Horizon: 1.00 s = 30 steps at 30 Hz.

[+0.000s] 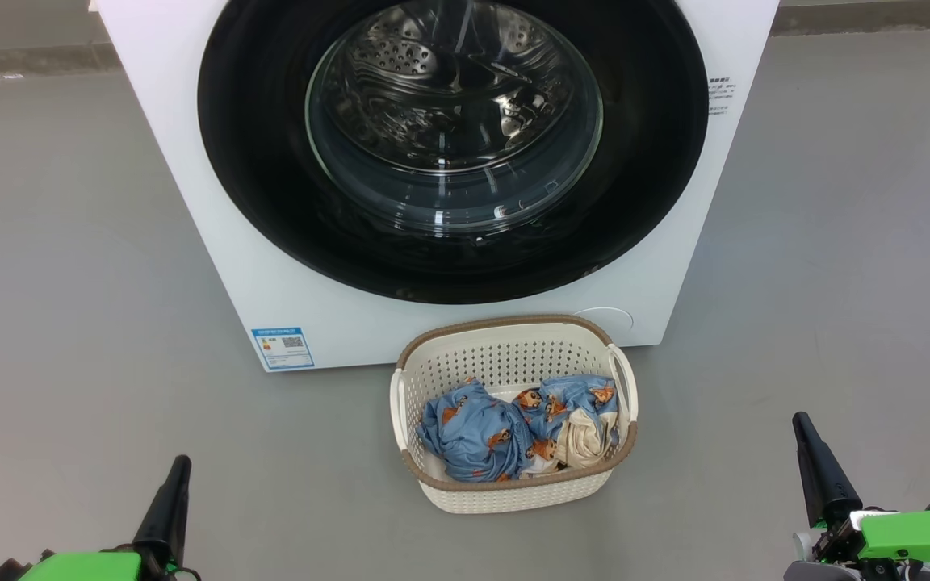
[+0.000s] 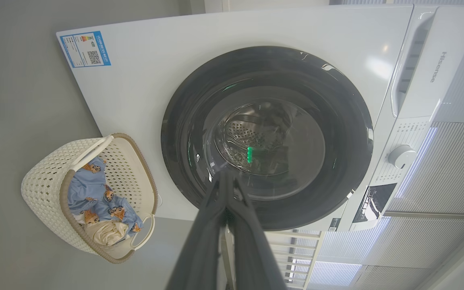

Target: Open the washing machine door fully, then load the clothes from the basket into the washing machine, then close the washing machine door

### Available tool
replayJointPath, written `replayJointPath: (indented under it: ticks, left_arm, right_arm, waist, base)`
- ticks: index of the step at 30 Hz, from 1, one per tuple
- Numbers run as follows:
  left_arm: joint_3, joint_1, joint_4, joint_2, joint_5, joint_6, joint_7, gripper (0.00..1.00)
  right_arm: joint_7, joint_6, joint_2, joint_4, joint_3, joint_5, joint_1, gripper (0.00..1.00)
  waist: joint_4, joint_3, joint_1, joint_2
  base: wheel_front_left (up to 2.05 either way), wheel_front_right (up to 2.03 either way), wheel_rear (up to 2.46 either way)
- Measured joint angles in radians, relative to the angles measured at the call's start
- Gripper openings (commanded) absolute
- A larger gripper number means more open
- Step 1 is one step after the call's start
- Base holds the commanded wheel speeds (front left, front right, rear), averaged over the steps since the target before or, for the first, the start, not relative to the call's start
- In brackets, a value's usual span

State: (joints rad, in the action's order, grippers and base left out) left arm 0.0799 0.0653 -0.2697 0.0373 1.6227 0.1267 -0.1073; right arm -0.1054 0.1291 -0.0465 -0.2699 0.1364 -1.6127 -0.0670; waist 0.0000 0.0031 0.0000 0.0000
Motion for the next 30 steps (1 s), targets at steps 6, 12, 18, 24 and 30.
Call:
replayJointPath:
  ticks: [6,12,18,24,30]
  left_arm:
    - [0.000,0.000,0.000,0.000,0.000,0.000,0.000,0.00]
    - [0.000,0.000,0.000,0.000,0.000,0.000,0.000,0.00]
    - [0.000,0.000,0.000,0.000,0.000,0.000,0.000,0.00]
    - [0.000,0.000,0.000,0.000,0.000,0.000,0.000,0.00]
    - [-0.007,-0.035,-0.048,-0.020,0.002,0.000,0.001,0.00]
  right_arm:
    - [0.000,0.000,0.000,0.000,0.000,0.000,0.000,0.00]
    - [0.000,0.000,0.000,0.000,0.000,0.000,0.000,0.00]
    - [0.000,0.000,0.000,0.000,0.000,0.000,0.000,0.00]
    - [0.000,0.000,0.000,0.000,0.000,0.000,0.000,0.00]
    - [0.001,0.000,0.012,-0.053,0.000,0.000,0.031,0.00]
  waist:
    - [0.000,0.000,0.0000,0.0000]
    - [0.000,0.000,0.0001,0.0000]
    - [0.000,0.000,0.0000,0.0000]
    - [0.000,0.000,0.0000,0.0000]
    - [0.000,0.000,0.0001,0.0000]
  base:
    - [0.00,0.00,0.00]
    - [0.00,0.00,0.00]
    - [0.00,0.00,0.00]
    - [0.00,0.00,0.00]
    - [0.00,0.00,0.00]
